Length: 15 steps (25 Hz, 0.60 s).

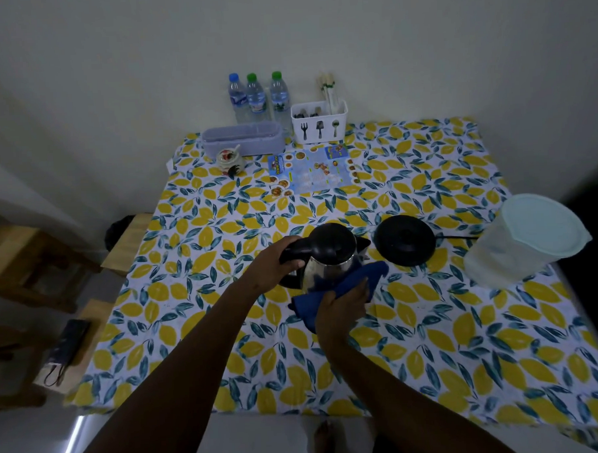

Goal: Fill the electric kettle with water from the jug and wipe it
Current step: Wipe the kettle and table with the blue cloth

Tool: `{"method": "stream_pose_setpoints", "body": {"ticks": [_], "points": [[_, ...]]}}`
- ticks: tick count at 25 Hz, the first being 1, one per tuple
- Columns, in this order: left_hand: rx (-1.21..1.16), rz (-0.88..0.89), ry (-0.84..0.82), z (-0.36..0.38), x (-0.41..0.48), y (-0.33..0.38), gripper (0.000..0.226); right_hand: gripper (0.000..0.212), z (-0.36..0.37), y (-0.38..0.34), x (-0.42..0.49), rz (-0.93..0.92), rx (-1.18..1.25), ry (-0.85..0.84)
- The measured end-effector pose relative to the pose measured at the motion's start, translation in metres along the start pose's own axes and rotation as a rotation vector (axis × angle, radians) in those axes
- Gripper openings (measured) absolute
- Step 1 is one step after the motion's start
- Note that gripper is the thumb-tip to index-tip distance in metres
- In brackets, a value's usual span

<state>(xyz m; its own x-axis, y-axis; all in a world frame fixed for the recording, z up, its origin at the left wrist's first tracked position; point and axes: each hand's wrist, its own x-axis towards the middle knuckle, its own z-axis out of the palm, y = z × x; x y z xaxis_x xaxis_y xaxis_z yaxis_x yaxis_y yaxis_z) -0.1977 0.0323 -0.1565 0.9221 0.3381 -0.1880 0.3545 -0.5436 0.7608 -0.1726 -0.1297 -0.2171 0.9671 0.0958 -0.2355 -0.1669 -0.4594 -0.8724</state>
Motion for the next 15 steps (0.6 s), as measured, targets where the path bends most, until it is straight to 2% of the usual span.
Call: {"method": "stream_pose_setpoints", "body": {"ticks": [2, 4, 8, 12, 15], "points": [[0.015, 0.027, 0.098, 0.006, -0.005, -0.002, 0.043, 0.062, -0.014, 0.016, 0.019, -0.096, -0.04, -0.04], [-0.022, 0.066, 0.167, 0.014, -0.008, -0.003, 0.036, 0.059, -0.035, 0.025, 0.038, -0.207, -0.103, -0.01], [-0.075, 0.091, 0.306, 0.021, 0.0, 0.012, 0.027, 0.063, -0.079, 0.036, 0.065, -0.352, -0.49, 0.044], [-0.079, 0.084, 0.381, 0.018, 0.03, 0.028, 0.027, 0.068, -0.089, 0.049, 0.083, -0.227, -0.8, -0.058], [-0.021, 0.045, 0.393, 0.02, 0.056, 0.028, 0.026, 0.071, -0.077, 0.058, 0.102, -0.161, -0.93, -0.248]]}}
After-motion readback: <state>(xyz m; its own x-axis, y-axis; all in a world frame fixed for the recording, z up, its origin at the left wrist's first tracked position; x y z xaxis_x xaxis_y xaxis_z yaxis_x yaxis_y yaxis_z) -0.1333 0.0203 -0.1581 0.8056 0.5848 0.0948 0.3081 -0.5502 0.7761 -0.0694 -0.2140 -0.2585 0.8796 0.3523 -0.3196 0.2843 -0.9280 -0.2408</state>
